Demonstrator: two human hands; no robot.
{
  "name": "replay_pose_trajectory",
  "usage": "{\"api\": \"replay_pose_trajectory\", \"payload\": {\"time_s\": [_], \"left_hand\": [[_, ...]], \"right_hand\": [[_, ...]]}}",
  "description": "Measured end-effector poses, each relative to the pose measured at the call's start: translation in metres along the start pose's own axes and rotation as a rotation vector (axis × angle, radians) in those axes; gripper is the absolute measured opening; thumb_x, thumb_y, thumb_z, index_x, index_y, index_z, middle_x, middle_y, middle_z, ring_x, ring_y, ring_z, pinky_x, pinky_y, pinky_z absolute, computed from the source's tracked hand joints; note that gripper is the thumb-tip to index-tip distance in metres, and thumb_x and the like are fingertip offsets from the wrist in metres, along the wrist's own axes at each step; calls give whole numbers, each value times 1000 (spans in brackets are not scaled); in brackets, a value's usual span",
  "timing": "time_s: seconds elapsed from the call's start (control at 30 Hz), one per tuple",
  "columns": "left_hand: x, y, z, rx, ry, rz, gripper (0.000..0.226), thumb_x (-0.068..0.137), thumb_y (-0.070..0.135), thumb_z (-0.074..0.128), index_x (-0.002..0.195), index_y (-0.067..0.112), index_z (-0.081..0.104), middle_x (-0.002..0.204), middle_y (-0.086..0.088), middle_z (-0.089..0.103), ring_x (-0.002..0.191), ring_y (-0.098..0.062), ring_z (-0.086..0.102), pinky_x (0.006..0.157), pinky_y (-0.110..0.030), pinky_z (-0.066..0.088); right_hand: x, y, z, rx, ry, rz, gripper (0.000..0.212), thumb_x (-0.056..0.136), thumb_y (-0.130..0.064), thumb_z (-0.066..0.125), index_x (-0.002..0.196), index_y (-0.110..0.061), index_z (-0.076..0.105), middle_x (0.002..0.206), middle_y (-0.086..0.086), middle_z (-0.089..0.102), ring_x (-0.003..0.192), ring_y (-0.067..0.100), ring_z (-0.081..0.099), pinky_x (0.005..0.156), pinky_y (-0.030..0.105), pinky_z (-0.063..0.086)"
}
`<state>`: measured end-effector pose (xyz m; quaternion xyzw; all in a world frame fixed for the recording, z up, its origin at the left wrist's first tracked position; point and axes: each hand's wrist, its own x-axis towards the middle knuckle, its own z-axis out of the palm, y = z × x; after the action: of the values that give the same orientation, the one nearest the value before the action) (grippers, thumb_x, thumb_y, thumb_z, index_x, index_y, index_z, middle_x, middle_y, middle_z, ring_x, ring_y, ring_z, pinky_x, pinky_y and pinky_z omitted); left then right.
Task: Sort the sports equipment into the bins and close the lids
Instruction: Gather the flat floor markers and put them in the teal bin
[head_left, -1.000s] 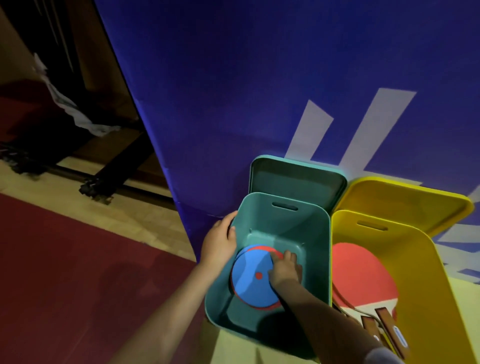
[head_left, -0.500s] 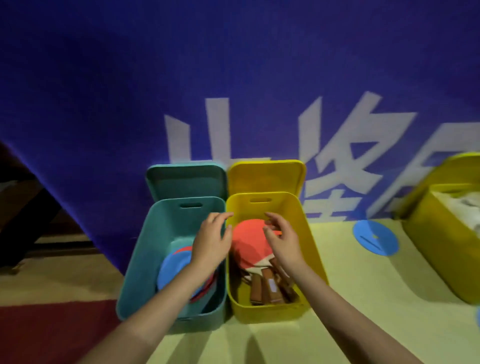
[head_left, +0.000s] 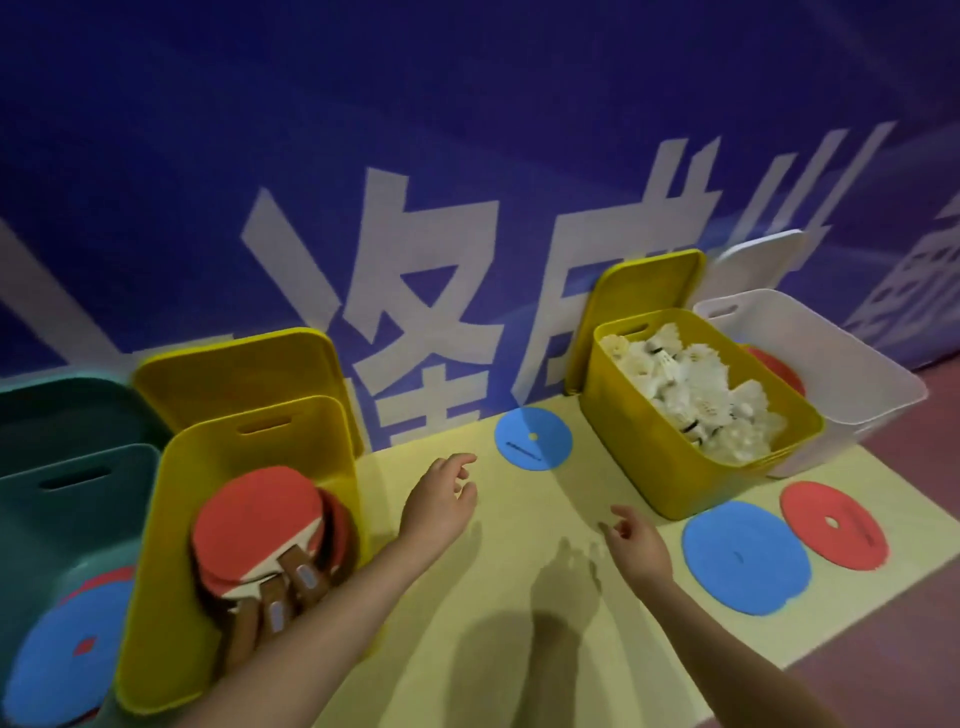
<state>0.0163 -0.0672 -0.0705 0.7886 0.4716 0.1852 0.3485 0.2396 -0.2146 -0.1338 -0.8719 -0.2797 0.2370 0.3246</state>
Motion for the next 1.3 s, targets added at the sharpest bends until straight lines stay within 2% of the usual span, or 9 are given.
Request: {"api": "replay_pose_trajectory", "payload": {"time_s": [0.2,0.33,0.5,0.83,0.97,1.03,1.13,1.2,1.3], "left_hand": [[58,9,86,66,-101,-230,42,93,25,52,135,22,46,123,-7,53,105,-21,56,84,-30,44],[94,14,133,106,-147,-359,48,92,28,52,139,21,41,127,-12,50,102,-28,58,77,-32,47],[138,15,170,120,-118,-471,58,89,30,56,143,21,36,127,-17,48,103,-36,56,76,-36,48],[186,4,213,394,-22,-489,77,82,44,68,143,15,32,131,-23,41,121,-40,39,93,-45,40],[196,6,217,252,65,-578,89,74,30,78,146,21,27,131,-23,36,117,-41,38,94,-48,42],[198,2,212,108,124,-603,82,81,16,71,148,19,24,133,-24,37,114,-42,46,90,-47,45],[188,2,210,61,60,-585,61,88,6,57,144,9,33,136,-22,46,119,-41,49,93,-46,44],[187,7,211,106,104,-570,54,88,13,60,137,6,40,129,-25,49,115,-42,50,89,-47,46],[204,24,210,116,115,-529,72,85,35,67,144,11,32,136,-23,40,125,-42,38,94,-49,42]], "right_hand": [[59,93,-65,-176,-13,124,41,90,-18,48,131,-14,52,109,9,62,97,28,59,79,35,47],[85,140,-102,-290,50,198,42,93,-22,50,133,-11,50,124,16,53,116,33,47,94,44,41],[111,162,-120,-479,-31,247,74,85,-54,57,145,-20,28,144,10,34,133,30,30,100,46,38],[121,165,-110,-551,-65,272,82,80,-62,58,145,-25,24,144,8,27,134,31,24,102,47,33],[121,165,-108,-551,-52,268,79,80,-61,59,143,-26,28,137,7,32,128,31,28,96,45,36],[124,164,-110,-540,-60,299,83,77,-63,62,142,-26,27,135,9,32,127,33,28,95,46,36],[128,160,-117,-492,-52,388,90,68,-66,68,138,-26,28,134,12,32,125,36,31,95,48,38],[127,157,-118,-534,-52,381,88,68,-68,67,135,-24,30,133,12,33,125,35,32,95,46,40],[123,153,-114,-596,-28,341,79,73,-65,64,132,-20,34,130,11,35,122,34,32,92,43,42]]}}
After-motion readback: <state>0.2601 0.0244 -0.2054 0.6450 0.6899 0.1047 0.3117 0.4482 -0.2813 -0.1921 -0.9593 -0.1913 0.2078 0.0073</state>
